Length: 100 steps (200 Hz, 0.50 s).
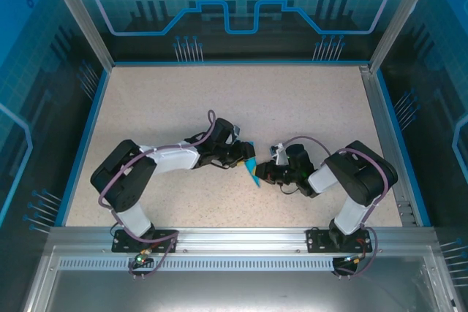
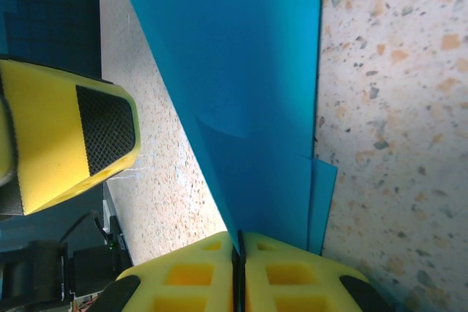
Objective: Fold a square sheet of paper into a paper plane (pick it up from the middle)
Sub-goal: Fold the wing for the fifth time at the center of the table.
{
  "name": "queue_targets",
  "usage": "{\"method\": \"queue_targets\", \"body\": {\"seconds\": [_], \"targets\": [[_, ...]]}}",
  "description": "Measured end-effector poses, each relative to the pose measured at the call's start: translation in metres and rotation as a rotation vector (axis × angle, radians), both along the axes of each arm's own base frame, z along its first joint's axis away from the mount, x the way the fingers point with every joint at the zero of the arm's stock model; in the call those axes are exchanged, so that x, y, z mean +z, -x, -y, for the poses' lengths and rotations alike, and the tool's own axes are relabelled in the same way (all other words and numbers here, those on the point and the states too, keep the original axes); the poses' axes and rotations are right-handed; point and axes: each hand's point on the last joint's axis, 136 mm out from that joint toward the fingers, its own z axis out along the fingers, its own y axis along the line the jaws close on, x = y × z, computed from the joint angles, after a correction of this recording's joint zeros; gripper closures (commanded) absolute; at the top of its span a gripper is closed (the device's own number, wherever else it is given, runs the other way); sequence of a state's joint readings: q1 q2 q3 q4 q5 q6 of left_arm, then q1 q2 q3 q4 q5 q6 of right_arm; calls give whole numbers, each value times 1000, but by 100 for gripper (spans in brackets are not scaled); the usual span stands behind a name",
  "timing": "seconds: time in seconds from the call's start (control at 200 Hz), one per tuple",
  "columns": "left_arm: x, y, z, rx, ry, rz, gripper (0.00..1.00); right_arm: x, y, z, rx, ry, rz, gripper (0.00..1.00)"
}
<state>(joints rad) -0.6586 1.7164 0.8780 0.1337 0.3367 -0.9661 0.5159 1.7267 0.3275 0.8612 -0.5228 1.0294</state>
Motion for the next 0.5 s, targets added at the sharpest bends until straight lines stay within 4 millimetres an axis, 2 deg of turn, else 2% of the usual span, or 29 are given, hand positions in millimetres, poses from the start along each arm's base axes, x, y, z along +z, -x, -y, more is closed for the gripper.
{"method": "queue_targets", "body": {"seconds": [0.5], "targets": [[-18, -11, 11, -23, -2, 11, 55, 0, -1, 0, -4, -4, -32, 86]]}}
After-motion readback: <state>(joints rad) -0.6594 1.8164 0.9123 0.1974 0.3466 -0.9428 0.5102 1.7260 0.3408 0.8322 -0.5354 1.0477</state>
